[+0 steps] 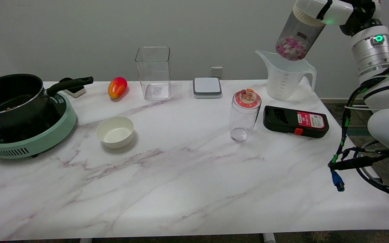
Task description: Pour the contents of the bottle into the measuring cup.
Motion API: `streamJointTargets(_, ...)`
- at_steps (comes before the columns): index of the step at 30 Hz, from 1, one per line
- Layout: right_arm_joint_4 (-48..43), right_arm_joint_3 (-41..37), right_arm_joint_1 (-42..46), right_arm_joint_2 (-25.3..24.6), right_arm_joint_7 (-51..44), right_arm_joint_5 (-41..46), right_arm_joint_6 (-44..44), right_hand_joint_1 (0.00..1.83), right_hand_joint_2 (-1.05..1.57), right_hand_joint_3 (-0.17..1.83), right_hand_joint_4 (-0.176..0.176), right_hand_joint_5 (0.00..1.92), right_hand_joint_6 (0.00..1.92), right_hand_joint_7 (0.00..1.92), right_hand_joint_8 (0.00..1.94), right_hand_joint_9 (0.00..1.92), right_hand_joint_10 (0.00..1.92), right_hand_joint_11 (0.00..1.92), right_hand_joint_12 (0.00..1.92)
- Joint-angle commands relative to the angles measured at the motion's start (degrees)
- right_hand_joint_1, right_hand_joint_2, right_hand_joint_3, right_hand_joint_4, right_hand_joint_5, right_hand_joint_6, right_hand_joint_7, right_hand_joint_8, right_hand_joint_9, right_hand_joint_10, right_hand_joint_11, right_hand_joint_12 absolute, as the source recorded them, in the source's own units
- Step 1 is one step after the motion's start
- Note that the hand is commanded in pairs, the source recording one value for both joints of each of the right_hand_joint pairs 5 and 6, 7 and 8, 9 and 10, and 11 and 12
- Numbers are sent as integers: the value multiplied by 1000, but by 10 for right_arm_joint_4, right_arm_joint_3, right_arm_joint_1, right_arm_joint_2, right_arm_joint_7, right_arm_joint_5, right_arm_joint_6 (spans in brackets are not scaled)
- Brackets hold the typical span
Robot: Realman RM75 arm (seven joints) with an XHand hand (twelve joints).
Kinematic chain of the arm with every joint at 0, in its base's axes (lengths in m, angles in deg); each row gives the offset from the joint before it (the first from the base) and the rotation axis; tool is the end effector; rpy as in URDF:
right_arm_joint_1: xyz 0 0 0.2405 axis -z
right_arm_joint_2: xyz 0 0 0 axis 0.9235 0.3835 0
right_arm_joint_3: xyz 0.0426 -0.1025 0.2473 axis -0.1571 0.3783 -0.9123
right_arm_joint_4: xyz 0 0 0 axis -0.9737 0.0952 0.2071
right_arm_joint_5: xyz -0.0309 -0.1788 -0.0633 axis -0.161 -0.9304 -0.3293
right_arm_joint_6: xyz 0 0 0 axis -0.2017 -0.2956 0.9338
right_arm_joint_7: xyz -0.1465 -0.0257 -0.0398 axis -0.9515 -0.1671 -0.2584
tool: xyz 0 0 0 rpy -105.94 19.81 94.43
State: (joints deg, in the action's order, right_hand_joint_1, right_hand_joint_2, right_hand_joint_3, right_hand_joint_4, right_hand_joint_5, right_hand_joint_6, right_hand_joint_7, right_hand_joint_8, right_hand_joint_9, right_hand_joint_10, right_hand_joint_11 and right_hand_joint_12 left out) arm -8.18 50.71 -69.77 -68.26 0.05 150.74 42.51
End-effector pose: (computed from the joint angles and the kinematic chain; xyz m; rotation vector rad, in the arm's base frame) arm -0.0615 -0.3182 0.4798 1.4054 -0.4318 1.4856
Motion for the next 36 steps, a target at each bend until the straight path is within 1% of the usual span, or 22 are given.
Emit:
streamJointTargets(1, 17, -106, 126, -18, -3, -25, -24, 1426, 726, 898, 0, 1107, 1107, 1457, 1457, 1406, 1406, 1100, 1100)
streamJointTargets(4, 30, -154, 161, -30, -6, -46, -21, 1434, 692, 926, 0, 1092, 1092, 1449, 1449, 1397, 1397, 1093, 1093)
streamJointTargets(6, 20, -179, 189, -38, -3, -53, -21, 1441, 664, 946, 0, 1080, 1080, 1441, 1441, 1391, 1391, 1088, 1088)
streamJointTargets(8, 17, -190, 209, -47, -3, -55, -18, 1445, 644, 964, 0, 1075, 1075, 1438, 1438, 1388, 1388, 1087, 1087)
streamJointTargets(12, 7, -185, 246, -64, -3, -65, -24, 1448, 633, 978, 0, 1084, 1084, 1444, 1444, 1394, 1394, 1092, 1092)
streamJointTargets(19, 1, -169, 273, -79, -10, -102, -21, 1443, 708, 920, 0, 1126, 1126, 1470, 1470, 1420, 1420, 1116, 1116)
streamJointTargets(23, -10, -160, 279, -83, -62, -125, -7, 1441, 736, 913, 0, 1130, 1130, 1477, 1477, 1430, 1430, 1123, 1123)
streamJointTargets(29, -33, -137, 256, -73, -155, -121, 32, 1450, 740, 913, 0, 1121, 1121, 1475, 1475, 1428, 1428, 1123, 1123)
streamJointTargets(33, -31, -123, 237, -64, -212, -121, 50, 1453, 746, 914, 0, 1122, 1122, 1476, 1476, 1429, 1429, 1126, 1126)
streamJointTargets(36, -32, -116, 229, -59, -276, -121, 65, 1458, 735, 937, 0, 1120, 1120, 1473, 1473, 1427, 1427, 1126, 1126)
